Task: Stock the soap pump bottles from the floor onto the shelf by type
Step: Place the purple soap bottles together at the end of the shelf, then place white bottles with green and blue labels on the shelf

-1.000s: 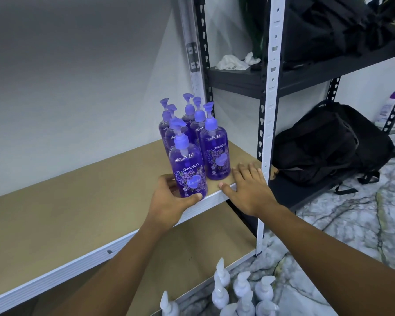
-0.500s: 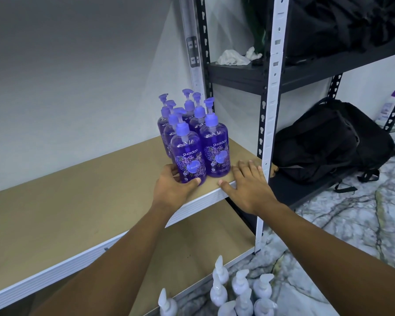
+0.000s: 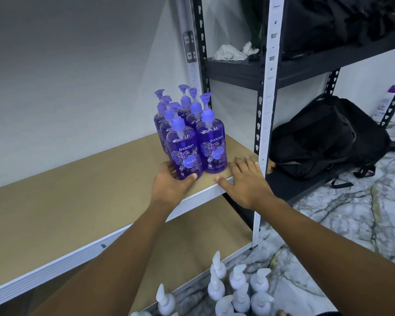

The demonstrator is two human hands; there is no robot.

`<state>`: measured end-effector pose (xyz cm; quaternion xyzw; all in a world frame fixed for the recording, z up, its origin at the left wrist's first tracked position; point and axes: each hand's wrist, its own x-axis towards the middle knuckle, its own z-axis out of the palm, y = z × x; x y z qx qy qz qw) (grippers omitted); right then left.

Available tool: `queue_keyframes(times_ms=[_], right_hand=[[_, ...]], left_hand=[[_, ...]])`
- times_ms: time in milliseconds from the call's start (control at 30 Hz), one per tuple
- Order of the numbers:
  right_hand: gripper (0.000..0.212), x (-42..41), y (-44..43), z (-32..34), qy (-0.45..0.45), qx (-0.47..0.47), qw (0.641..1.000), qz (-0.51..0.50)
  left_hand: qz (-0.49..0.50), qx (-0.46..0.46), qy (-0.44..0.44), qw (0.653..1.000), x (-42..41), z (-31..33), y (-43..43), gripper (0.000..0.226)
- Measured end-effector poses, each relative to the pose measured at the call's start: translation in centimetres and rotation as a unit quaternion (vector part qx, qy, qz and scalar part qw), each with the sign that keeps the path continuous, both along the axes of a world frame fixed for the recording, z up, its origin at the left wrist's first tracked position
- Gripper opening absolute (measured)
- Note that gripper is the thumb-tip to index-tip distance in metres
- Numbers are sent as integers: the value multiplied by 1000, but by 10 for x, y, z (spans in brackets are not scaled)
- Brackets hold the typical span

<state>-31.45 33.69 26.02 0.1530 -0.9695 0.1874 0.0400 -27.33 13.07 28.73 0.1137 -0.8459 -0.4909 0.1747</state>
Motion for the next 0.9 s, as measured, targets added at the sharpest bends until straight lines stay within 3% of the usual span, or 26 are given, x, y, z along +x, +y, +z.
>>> queue_keyframes(times_ms=[200,367,500,633,800,900], right_hand=[[70,12,7,7,-5,-37,999,18],[53,47,25,12,5,-89,996,23],[45,86,38,10,-38,-120,992,-4],[39,138,50,-18,-132,-133,982,-17],[29,204,52,-98,-234,-219,941,-111],[26,237,56,-154,-294,-207,920,-157]], left_hand=[[-4,0,-11,1000,17,1,6,97],[-6,-16,44,999,62,-14,22,79],[-32,-8,63,997,108,-31,38,58],[-46,34,-2,998,144,-66,52,55],[-49,68,-98,992,185,-126,70,50],[-39,78,-155,984,208,-167,76,49]])
